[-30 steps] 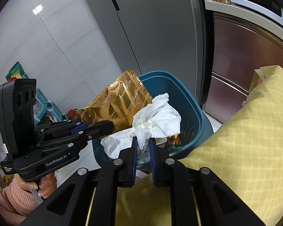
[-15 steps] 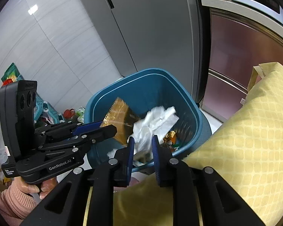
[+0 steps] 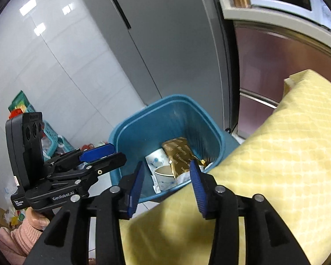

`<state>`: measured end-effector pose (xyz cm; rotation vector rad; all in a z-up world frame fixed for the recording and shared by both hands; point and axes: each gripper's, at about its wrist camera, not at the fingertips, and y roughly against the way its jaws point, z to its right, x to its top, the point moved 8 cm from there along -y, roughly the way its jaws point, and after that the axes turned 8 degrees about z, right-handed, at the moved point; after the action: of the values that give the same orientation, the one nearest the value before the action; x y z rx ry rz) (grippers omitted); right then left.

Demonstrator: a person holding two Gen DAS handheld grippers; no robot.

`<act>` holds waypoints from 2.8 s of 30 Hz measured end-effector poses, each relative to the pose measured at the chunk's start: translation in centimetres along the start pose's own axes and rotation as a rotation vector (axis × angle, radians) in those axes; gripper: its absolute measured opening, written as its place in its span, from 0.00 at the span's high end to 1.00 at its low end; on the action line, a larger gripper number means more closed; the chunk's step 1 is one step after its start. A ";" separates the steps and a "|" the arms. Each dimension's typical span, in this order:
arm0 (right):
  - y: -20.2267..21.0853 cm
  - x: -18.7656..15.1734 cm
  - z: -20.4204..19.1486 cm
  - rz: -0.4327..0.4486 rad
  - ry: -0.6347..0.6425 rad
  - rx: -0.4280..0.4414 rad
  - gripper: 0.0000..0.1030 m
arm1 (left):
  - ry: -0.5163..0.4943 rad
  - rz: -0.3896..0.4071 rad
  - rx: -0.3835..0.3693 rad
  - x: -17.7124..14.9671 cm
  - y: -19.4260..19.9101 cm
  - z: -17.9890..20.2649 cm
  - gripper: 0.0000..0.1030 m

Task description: Collect trash

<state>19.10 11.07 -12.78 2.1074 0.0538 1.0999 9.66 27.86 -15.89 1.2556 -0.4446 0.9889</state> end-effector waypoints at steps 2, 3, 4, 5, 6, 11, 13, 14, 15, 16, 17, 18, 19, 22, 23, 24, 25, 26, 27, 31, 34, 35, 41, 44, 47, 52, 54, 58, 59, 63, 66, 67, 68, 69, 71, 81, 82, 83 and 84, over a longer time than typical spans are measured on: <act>1.6 0.3 0.3 0.044 -0.001 -0.006 0.52 | -0.028 0.031 -0.008 0.4 1.0 0.8 0.36; 2.4 0.3 0.4 0.068 -0.002 -0.013 0.46 | -0.042 0.046 -0.011 0.5 1.5 1.2 0.33; 3.3 0.4 0.6 0.093 -0.004 -0.021 0.42 | -0.062 0.066 -0.018 0.6 2.1 2.0 0.28; 4.3 0.4 0.7 0.118 -0.003 -0.029 0.41 | -0.075 0.081 -0.022 0.7 2.7 2.5 0.20; 5.4 0.3 0.9 0.147 -0.001 -0.042 0.36 | -0.089 0.099 -0.026 0.8 3.2 3.1 0.17; 10.6 -0.4 2.2 0.296 0.035 -0.149 0.17 | -0.158 0.193 -0.050 1.2 5.9 6.8 0.05; 12.2 -0.7 2.4 0.345 0.047 -0.195 0.10 | -0.170 0.221 -0.058 1.2 6.8 8.1 0.05; 13.4 -1.1 2.7 0.380 0.048 -0.230 0.08 | -0.177 0.236 -0.060 1.2 7.2 8.9 0.05; 14.3 -1.5 3.0 0.406 0.047 -0.257 0.07 | -0.185 0.251 -0.059 1.2 7.6 9.7 0.05; 15.6 -2.0 3.4 0.440 0.044 -0.295 0.07 | -0.190 0.264 -0.054 1.2 7.9 10.3 0.05; 16.4 -2.3 3.7 0.461 0.042 -0.319 0.07 | -0.196 0.286 -0.045 1.3 8.3 11.0 0.05; 17.5 -2.7 4.1 0.487 0.037 -0.355 0.07 | -0.203 0.306 -0.045 1.3 8.8 11.7 0.05; 18.3 -3.1 4.5 0.505 0.034 -0.384 0.07 | -0.209 0.317 -0.046 1.3 9.0 12.2 0.05; 21.4 -4.8 6.0 0.567 0.016 -0.490 0.07 | -0.246 0.367 -0.039 1.6 9.6 14.7 0.05; 22.2 -5.3 6.4 0.580 0.005 -0.512 0.07 | -0.261 0.383 -0.036 1.5 9.9 15.6 0.05; 23.0 -5.8 6.8 0.595 -0.007 -0.534 0.07 | -0.269 0.392 -0.041 1.4 10.1 16.3 0.05; 23.5 -6.1 7.3 0.607 -0.015 -0.555 0.07 | -0.273 0.399 -0.048 1.3 10.3 17.0 0.05; 24.1 -6.4 7.5 0.617 -0.020 -0.576 0.07 | -0.273 0.404 -0.050 1.4 10.3 17.4 0.05; 24.6 -6.8 7.8 0.627 -0.021 -0.596 0.07 | -0.277 0.415 -0.057 1.3 10.5 18.0 0.05; 26.5 -7.9 8.6 0.658 -0.035 -0.652 0.07 | -0.297 0.444 -0.065 0.8 11.2 20.1 0.06; 28.0 -8.9 9.0 0.673 -0.057 -0.671 0.07 | -0.303 0.446 -0.069 0.6 11.0 21.0 0.05; 28.3 -9.2 9.3 0.677 -0.066 -0.678 0.07 | -0.306 0.447 -0.071 0.4 11.0 21.3 0.05; 29.9 -10.2 10.0 0.713 -0.094 -0.715 0.07 | -0.330 0.457 -0.069 0.0 10.7 22.3 0.05; 30.4 -10.4 10.5 0.724 -0.103 -0.732 0.07 | -0.341 0.464 -0.067 -0.3 10.7 22.9 0.05; 30.8 -10.8 10.8 0.730 -0.111 -0.740 0.07 | -0.351 0.475 -0.068 -0.3 10.8 23.3 0.05; 31.2 -11.0 11.0 0.742 -0.111 -0.748 0.07 | -0.366 0.483 -0.072 -0.4 10.7 23.9 0.05; 31.3 -11.1 11.1 0.743 -0.112 -0.752 0.07 | -0.371 0.485 -0.074 -0.5 10.7 24.0 0.05; 31.5 -11.4 11.1 0.748 -0.119 -0.758 0.07 | -0.372 0.485 -0.075 -0.4 10.6 24.1 0.05; 31.5 -11.4 11.1 0.751 -0.119 -0.760 0.07 | -0.372 0.486 -0.075 -0.5 10.7 24.1 0.05; 31.7 -11.5 11.2 0.752 -0.116 -0.759 0.07 | -0.371 0.489 -0.072 -0.4 10.8 24.2 0.05; 31.7 -11.5 11.2 0.752 -0.117 -0.757 0.07 | -0.369 0.493 -0.071 -0.4 10.9 24.2 0.05; 31.7 -11.5 11.2 0.751 -0.117 -0.757 0.07 | -0.368 0.495 -0.070 -0.4 10.9 24.2 0.05; 31.7 -11.5 11.2 0.750 -0.117 -0.756 0.07 | -0.368 0.496 -0.069 -0.4 10.9 24.2 0.05; 31.7 -11.5 11.1 0.752 -0.118 -0.757 0.07 | -0.368 0.498 -0.069 -0.4 11.0 24.2 0.05; 31.7 -11.5 11.2 0.752 -0.117 -0.756 0.07 | -0.368 0.503 -0.067 -0.5 11.2 24.2 0.05; 31.9 -11.6 11.1 0.757 -0.126 -0.763 0.07 | -0.372 0.516 -0.062 -0.5 11.8 24.2 0.05; 31.9 -11.6 11.0 0.758 -0.126 -0.764 0.07 | -0.372 0.517 -0.061 -0.5 11.8 24.2 0.05; 32.0 -11.6 11.0 0.757 -0.125 -0.765 0.07 | -0.371 0.518 -0.060 -0.5 11.8 24.2 0.05; 32.0 -11.6 11.0 0.758 -0.125 -0.767 0.07 | -0.371 0.518 -0.060 -0.5 11.8 24.2 0.05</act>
<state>10.60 -22.70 -4.50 1.4765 -1.1230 1.1314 5.21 5.09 -2.15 1.2998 -1.1225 1.1602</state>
